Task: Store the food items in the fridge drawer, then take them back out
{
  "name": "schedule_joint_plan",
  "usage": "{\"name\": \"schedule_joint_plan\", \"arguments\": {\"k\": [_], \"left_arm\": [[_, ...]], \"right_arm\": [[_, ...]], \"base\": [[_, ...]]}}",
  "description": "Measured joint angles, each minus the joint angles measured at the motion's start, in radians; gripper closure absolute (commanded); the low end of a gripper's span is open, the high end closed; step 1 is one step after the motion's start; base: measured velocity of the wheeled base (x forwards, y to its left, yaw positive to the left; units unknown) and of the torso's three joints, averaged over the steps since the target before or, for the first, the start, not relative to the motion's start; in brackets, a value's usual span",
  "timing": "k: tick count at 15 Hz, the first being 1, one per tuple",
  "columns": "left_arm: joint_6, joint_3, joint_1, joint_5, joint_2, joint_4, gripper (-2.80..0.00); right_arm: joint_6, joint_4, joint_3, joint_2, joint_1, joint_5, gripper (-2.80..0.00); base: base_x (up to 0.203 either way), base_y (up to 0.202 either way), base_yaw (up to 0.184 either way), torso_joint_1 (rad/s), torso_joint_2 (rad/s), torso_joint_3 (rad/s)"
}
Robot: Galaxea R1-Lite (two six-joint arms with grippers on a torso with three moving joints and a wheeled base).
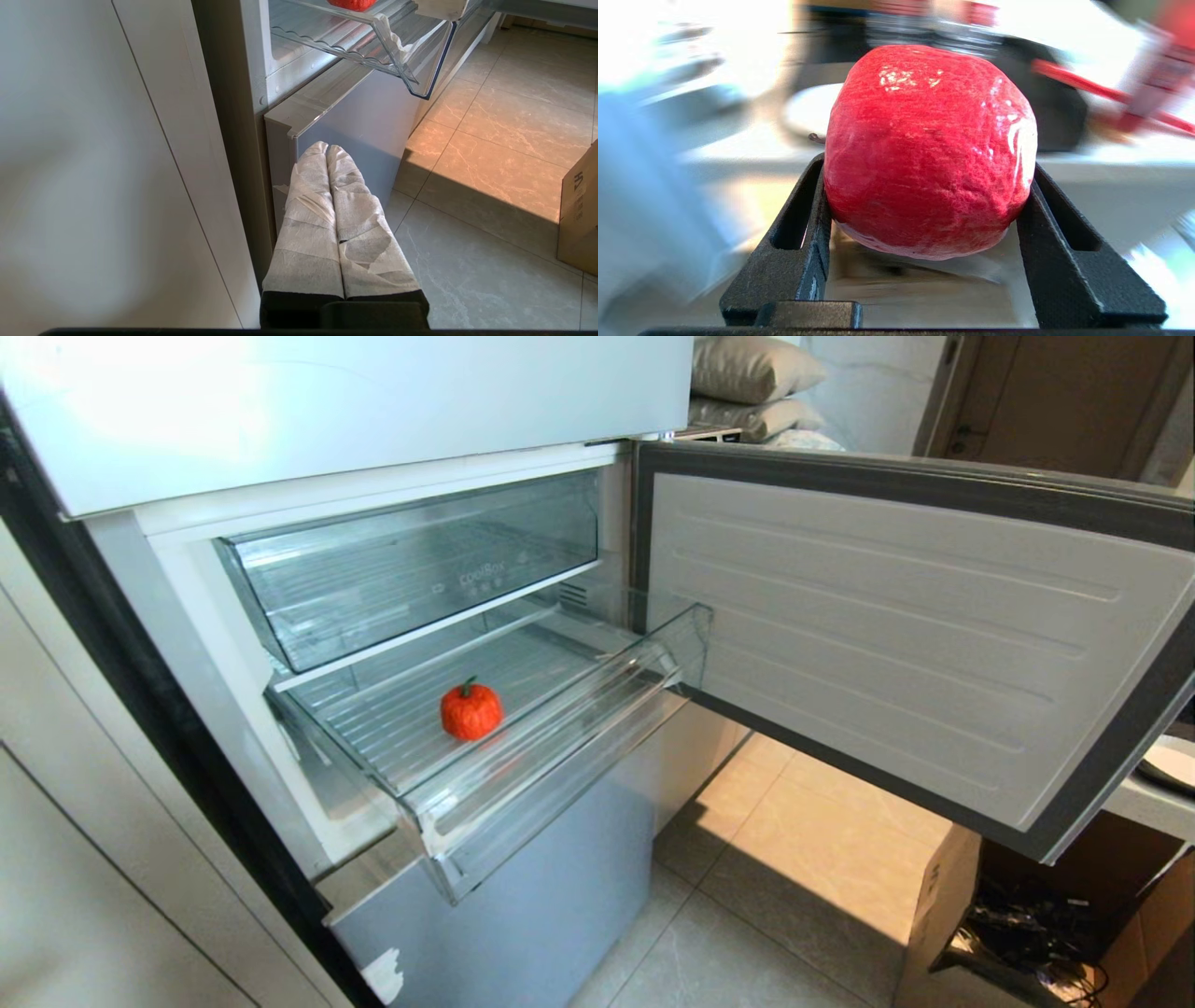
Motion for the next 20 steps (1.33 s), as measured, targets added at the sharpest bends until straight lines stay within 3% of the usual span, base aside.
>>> {"name": "schedule_joint_plan", "arguments": {"k": [3,5,8,11,13,15,20], "left_arm": [[0.000,0.000,0.000,0.000,0.000,0.000,0.00],[0.000,0.000,0.000,0.000,0.000,0.000,0.00],[0.000,0.000,0.000,0.000,0.000,0.000,0.00],[0.000,0.000,0.000,0.000,0.000,0.000,0.00],[0.000,0.000,0.000,0.000,0.000,0.000,0.00],[0.000,0.000,0.000,0.000,0.000,0.000,0.00],[0.000,0.000,0.000,0.000,0.000,0.000,0.00]], "right_arm": [[-0.015,0.059,0.157,-0.240,0.309,0.014,0.00],[-0.018,0.162,0.239,-0.404,0.445,0.024,0.00],[-0.018,0.347,0.331,-0.636,0.539,0.058,0.00],[-0.019,0.527,0.369,-0.746,0.615,0.079,0.00],[0.001,0.556,0.377,-0.772,0.693,0.044,0.00],[0.038,0.568,0.379,-0.786,0.721,0.006,0.00],[-0.047,0.624,0.376,-0.868,0.798,-0.024,0.00]], "base": [[0.000,0.000,0.000,0.000,0.00,0.000],[0.000,0.000,0.000,0.000,0.00,0.000],[0.000,0.000,0.000,0.000,0.00,0.000],[0.000,0.000,0.000,0.000,0.00,0.000],[0.000,0.000,0.000,0.000,0.00,0.000],[0.000,0.000,0.000,0.000,0.00,0.000],[0.000,0.000,0.000,0.000,0.00,0.000]]}}
